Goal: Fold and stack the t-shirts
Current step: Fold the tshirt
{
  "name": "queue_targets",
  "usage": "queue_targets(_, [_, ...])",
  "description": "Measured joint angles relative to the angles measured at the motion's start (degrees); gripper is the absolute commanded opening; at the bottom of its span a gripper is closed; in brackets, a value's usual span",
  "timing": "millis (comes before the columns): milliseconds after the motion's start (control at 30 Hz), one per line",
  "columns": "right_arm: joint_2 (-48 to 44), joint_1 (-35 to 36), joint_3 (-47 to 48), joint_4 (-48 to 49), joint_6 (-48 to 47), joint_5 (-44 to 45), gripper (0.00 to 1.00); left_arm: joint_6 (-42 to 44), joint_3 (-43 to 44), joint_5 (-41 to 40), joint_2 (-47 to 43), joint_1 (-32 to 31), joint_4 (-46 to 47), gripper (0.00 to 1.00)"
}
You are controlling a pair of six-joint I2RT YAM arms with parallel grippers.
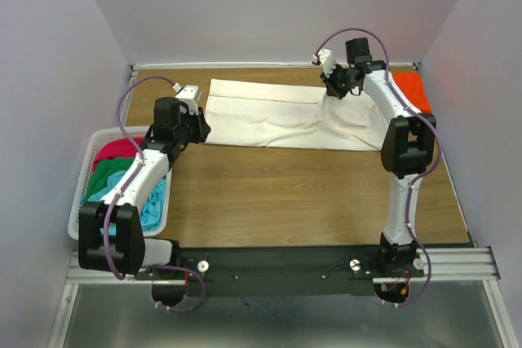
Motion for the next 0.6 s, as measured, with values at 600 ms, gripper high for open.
queue_targets(600, [1.8, 4.5, 0.5, 11.6, 1.9, 10.2, 0.01, 0.2, 0.0, 0.0, 1.0, 0.0, 0.0, 0.31])
